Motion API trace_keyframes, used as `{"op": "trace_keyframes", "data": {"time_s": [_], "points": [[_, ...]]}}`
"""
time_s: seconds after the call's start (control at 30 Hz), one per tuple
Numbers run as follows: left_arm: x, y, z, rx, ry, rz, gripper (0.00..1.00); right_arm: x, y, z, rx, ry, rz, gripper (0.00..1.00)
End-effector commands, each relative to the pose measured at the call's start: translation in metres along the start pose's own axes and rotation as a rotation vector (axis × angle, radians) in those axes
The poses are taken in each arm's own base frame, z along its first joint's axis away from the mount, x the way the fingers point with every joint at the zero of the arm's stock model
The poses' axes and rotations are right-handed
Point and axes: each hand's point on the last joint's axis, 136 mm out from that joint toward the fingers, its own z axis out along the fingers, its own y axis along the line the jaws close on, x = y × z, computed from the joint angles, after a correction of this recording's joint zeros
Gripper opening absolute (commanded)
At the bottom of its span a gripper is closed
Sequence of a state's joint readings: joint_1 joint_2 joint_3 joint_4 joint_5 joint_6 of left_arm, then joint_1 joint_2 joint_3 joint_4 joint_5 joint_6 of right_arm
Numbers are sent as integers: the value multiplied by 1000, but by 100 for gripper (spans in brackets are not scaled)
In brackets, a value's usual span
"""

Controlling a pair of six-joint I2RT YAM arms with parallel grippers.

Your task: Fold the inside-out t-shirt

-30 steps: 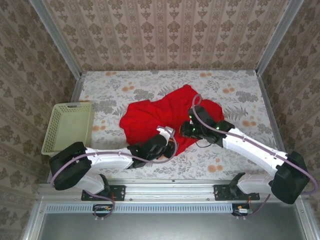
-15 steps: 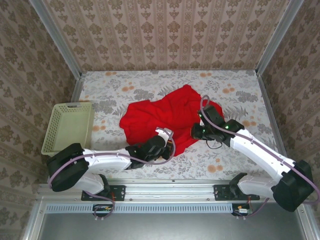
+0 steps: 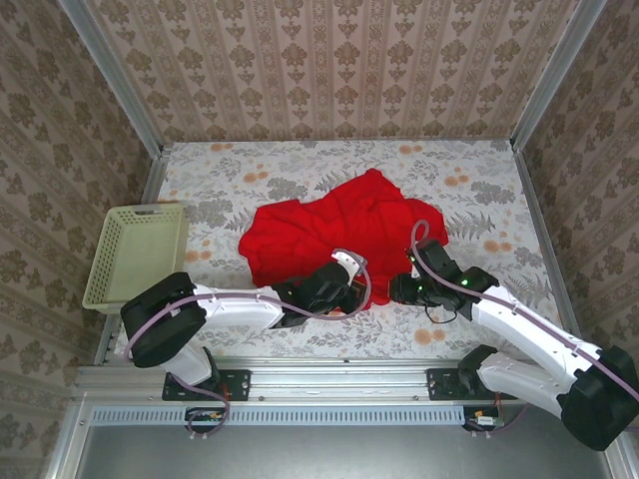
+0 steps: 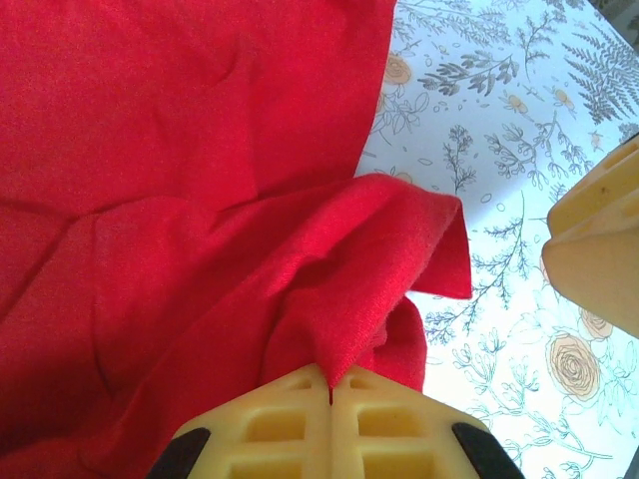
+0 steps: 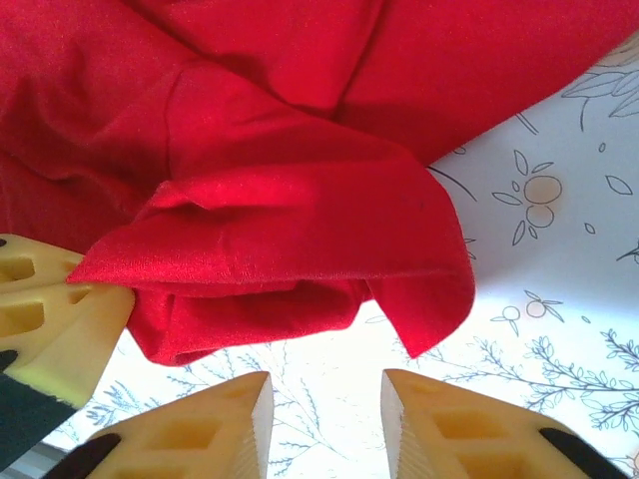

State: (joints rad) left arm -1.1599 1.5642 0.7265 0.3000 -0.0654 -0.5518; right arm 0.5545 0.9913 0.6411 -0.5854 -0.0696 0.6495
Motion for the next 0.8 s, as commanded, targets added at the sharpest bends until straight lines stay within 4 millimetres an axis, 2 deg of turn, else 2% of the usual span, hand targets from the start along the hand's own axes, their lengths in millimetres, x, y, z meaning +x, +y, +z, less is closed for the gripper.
{"op": "trace_keyframes", "data": {"time_s": [0.0, 0.1, 0.2, 0.3, 0.47, 0.77], "points": [[-5, -14, 3, 43, 0, 30, 0, 8, -19, 3, 62, -9, 102, 39], [-2, -14, 3, 40, 4, 34, 0, 20, -26, 16, 53, 2, 188, 40], [-1, -15, 3, 41, 5, 38, 1, 23, -32, 29, 67, -7, 233, 41], [1, -17, 3, 44, 12, 46, 3, 17, -24, 38, 25, -17, 242, 40], [4, -19, 5, 48, 25, 57, 5, 3, -18, 38, 2, -72, 254, 43], [7, -20, 7, 49, 35, 65, 6, 2, -33, 52, 76, -52, 293, 45]]}}
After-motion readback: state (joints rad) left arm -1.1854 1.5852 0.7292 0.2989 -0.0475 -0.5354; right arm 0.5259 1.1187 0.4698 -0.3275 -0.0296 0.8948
